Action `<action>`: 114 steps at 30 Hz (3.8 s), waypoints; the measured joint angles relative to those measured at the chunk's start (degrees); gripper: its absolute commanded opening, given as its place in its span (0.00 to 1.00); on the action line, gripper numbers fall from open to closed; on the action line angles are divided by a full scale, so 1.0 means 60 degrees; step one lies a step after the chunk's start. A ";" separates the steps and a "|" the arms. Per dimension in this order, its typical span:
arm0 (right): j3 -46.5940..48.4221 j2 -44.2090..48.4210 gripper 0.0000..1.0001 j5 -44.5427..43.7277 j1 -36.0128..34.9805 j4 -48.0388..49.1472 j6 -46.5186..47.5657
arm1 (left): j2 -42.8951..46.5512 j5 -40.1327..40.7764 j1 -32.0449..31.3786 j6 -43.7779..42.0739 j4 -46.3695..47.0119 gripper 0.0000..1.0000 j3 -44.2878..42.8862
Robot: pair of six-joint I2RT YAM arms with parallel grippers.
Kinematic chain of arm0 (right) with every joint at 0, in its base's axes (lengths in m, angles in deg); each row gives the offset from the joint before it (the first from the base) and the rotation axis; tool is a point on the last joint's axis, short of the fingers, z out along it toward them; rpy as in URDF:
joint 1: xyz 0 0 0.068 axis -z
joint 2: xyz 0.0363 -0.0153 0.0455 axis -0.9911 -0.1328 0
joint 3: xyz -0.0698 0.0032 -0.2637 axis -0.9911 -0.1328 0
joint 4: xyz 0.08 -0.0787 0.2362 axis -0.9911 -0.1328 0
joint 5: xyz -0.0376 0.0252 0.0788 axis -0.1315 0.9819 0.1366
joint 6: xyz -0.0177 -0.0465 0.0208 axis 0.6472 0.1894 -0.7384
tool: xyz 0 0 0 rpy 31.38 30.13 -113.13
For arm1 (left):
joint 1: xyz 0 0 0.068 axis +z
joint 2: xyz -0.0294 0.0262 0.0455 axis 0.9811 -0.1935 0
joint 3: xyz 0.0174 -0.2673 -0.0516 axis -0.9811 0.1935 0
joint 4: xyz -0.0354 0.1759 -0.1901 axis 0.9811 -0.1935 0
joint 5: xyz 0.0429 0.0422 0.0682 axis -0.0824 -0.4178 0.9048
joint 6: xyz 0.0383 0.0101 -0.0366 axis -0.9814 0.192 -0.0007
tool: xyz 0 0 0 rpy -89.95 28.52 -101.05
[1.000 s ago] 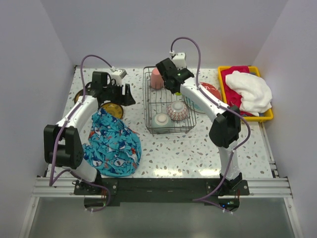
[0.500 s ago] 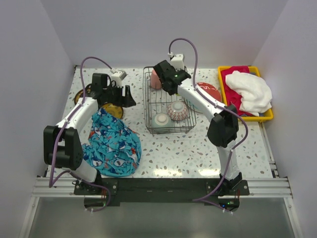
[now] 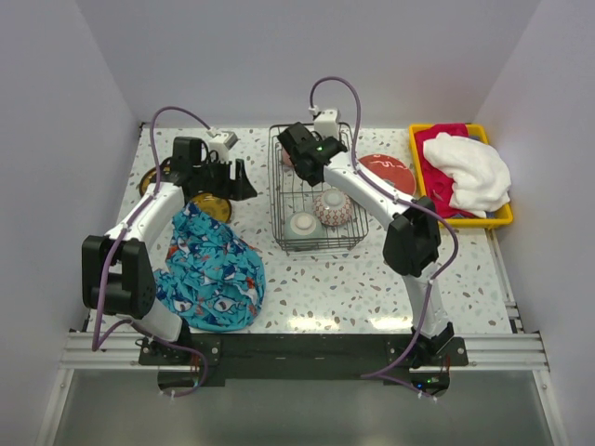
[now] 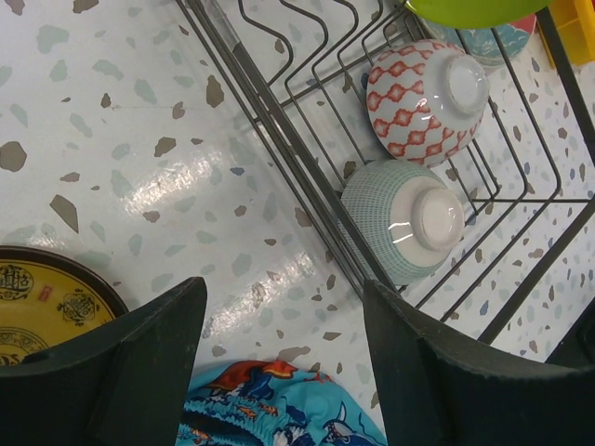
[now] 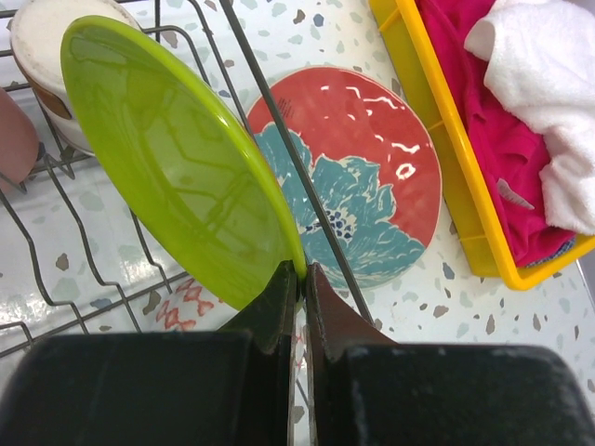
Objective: Load the mixed dishes into the dish rack
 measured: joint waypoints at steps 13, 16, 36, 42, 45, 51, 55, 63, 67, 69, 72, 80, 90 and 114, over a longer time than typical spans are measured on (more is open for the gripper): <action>0.0430 0.0069 0.00 0.0962 0.0000 -0.1825 -0.2991 | 0.0000 -0.0091 0.0000 0.0157 0.0091 0.73 0.0157; 0.0718 -0.0157 0.00 0.1005 0.0000 -0.1858 -0.3013 | 0.0000 -0.0091 0.0000 0.0157 0.0091 0.73 0.0168; -0.0168 -0.0033 0.87 0.2521 -0.0124 -0.0933 -0.1064 | 0.0069 -0.0160 0.0000 0.0295 0.0098 0.74 0.0277; -0.0550 0.1891 0.99 0.3963 -0.0029 -0.0790 -0.0120 | 0.0047 -0.0146 0.0004 -0.0127 -0.0364 0.76 -0.0295; -0.1093 0.2881 0.98 0.5042 0.0324 -0.0597 0.0091 | 0.0047 -0.0106 0.0022 -0.0474 -0.0590 0.76 -0.0590; -0.3209 0.4291 0.86 0.7220 0.2820 -0.0084 -0.0412 | 0.0047 0.0237 0.0193 -0.1300 -0.1162 0.76 -0.0783; -0.4411 0.4269 0.83 0.8910 0.4058 0.0601 -0.1024 | 0.0047 0.0568 0.0259 -0.1741 -0.1494 0.77 -0.1031; -0.6604 0.4470 0.78 1.0408 0.5224 0.2036 -0.2743 | -0.0310 0.0994 0.0259 -0.2696 -0.2095 0.77 -0.1891; -0.7879 0.4954 0.74 1.0477 0.5825 0.2692 -0.3723 | -0.0783 0.1264 0.0259 -0.3129 -0.2346 0.77 -0.2419; -0.8389 0.5235 0.70 1.0444 0.6022 0.3089 -0.4113 | -0.1027 0.1344 0.0259 -0.3231 -0.2492 0.77 -0.2634; -0.9060 0.5610 0.67 1.0320 0.6124 0.3843 -0.4721 | -0.1366 0.1402 0.0259 -0.3282 -0.2623 0.77 -0.2922; -1.0182 0.5559 0.64 0.9624 0.6156 0.5395 -0.5701 | -0.1708 0.1304 0.0248 -0.3362 -0.2874 0.77 -0.3144; -1.0972 0.5344 0.63 0.9154 0.6451 0.6470 -0.6324 | -0.1708 0.1304 0.0219 -0.3428 -0.2958 0.77 -0.3151; -1.0112 0.3373 0.00 0.9453 0.6543 0.9530 -0.6845 | -0.1741 0.1293 -0.0211 -0.3603 -0.3027 0.77 -0.2973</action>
